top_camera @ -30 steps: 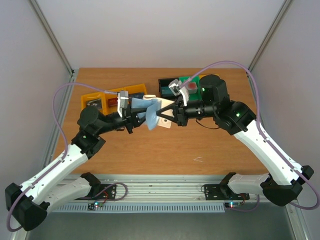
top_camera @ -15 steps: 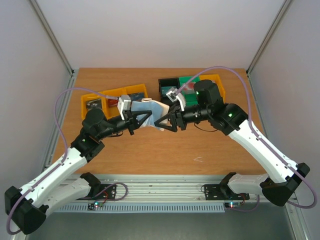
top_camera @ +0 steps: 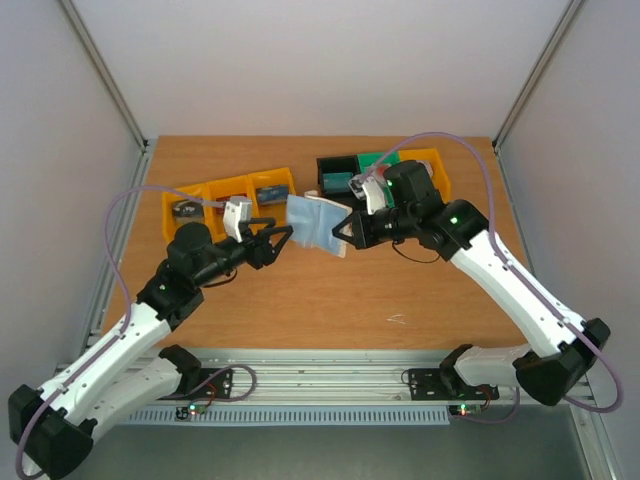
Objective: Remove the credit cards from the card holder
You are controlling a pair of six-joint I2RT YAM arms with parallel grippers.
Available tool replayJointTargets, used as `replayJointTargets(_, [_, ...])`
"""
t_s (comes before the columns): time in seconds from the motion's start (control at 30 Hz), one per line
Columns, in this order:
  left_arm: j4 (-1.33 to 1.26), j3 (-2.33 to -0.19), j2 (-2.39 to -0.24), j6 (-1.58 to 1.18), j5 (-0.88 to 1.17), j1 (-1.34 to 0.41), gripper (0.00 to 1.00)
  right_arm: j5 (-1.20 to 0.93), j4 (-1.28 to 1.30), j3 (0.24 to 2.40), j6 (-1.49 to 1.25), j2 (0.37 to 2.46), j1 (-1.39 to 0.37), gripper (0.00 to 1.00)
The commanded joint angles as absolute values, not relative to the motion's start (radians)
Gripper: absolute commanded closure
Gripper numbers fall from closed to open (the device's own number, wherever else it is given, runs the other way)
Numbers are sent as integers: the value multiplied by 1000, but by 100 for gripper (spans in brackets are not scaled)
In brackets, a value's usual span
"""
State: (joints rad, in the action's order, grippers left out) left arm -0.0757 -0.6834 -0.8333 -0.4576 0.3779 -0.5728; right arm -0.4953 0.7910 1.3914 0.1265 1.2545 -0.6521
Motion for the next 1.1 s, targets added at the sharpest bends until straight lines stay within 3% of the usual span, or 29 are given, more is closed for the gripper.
replayJointTargets(0.0, [164,-637,-792,-422,31,-526,36,-393,1030,1406,53,1360,-598,99])
replayJointTargets(0.1, [263,-610,-771,-375,-101,-488,36,-346,1129,1408,32,1469,-603,99])
replayJointTargets(0.2, [301,-577,-749,-367,-99,-461,35,-433,1072,1424,36,1558,-653,99])
replayJointTargets(0.43, [285,-553,-733,-399,-64,-438,34,-914,714,1418,-16,1673,-713,99])
replayJointTargets(0.67, [288,-554,-715,-351,-94,-420,31,-905,656,1225,-104,1797,-631,99])
replayJointTargets(0.8, [299,-545,-707,-359,-86,-417,31,-780,756,1157,-46,1830,-566,97])
replayJointTargets(0.83, [300,-545,-707,-359,-86,-417,31,-730,791,1149,-27,1826,-552,92])
replayJointTargets(1.0, [280,-534,-705,-349,-89,-417,30,-489,967,1193,85,1795,-534,42])
replayJointTargets(1.07, [266,-529,-706,-339,-88,-416,28,-434,1003,1218,106,1751,-530,4])
